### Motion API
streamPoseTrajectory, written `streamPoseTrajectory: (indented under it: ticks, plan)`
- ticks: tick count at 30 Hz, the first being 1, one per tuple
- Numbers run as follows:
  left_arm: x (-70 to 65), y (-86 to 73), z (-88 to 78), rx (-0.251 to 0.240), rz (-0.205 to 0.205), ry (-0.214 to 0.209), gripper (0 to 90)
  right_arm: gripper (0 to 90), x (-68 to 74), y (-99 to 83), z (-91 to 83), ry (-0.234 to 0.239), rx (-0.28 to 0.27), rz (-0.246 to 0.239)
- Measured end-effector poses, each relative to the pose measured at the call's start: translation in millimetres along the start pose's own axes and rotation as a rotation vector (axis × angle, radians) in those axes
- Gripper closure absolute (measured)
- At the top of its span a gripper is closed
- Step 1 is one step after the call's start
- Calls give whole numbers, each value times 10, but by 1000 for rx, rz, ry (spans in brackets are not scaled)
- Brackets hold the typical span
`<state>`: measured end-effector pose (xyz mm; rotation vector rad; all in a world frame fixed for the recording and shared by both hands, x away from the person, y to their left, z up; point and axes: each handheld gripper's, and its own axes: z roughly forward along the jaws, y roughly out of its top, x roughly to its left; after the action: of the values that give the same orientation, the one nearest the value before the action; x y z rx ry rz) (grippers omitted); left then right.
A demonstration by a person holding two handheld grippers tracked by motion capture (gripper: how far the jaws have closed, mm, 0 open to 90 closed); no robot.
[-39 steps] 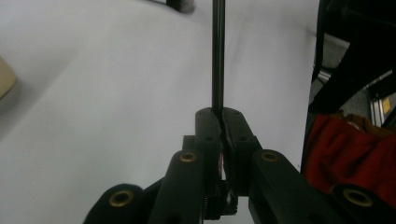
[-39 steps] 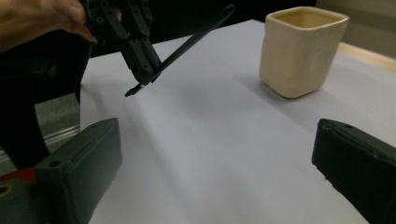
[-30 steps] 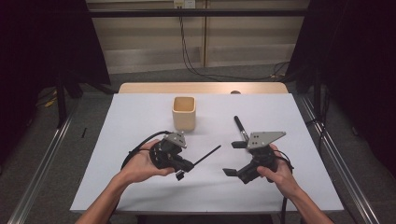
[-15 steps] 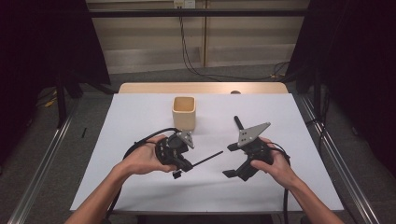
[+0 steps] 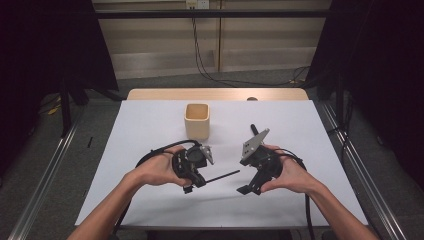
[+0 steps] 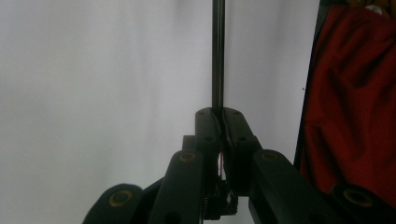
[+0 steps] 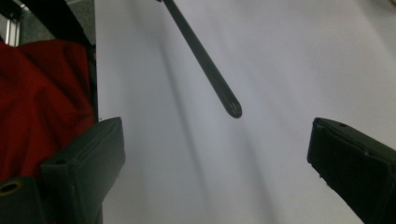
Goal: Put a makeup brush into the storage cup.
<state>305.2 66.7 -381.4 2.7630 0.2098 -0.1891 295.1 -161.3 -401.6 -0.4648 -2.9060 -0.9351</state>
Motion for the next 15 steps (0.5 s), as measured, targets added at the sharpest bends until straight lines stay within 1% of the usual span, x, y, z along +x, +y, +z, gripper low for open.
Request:
streamPoseTrajectory:
  ticks: [1,2,3,4,5,6,7,8,9,11,12,14,15]
  plan:
    - [17,10,-5,22,21,-5,859,40,0,0,0,0,0,0]
    - [17,20,5,31,20,-6,859,41,3,9,9,7,14,-1]
    - [14,24,13,31,18,-8,859,39,-5,25,23,16,35,-12]
    - [15,34,26,46,29,-10,859,63,-16,52,41,34,70,-16]
    - [2,37,42,41,16,-9,859,63,-16,52,41,34,70,-16]
    - [4,44,50,59,27,-8,859,71,-18,62,45,35,80,-18]
    - [-6,48,66,62,26,-7,859,74,-22,77,49,42,99,-20]
    - [0,56,66,74,40,-11,859,100,-33,96,48,46,118,-27]
    - [-5,61,66,77,38,-12,859,117,-42,108,44,50,132,-30]
    - [-19,68,76,79,34,-9,859,122,-61,130,38,54,165,-36]
    - [-15,73,79,92,43,-11,859,127,-70,142,41,53,182,-39]
    - [-15,75,91,95,39,-14,859,189,-63,167,52,59,220,-45]
    - [-13,76,96,104,50,-8,859,221,-60,174,56,60,225,-55]
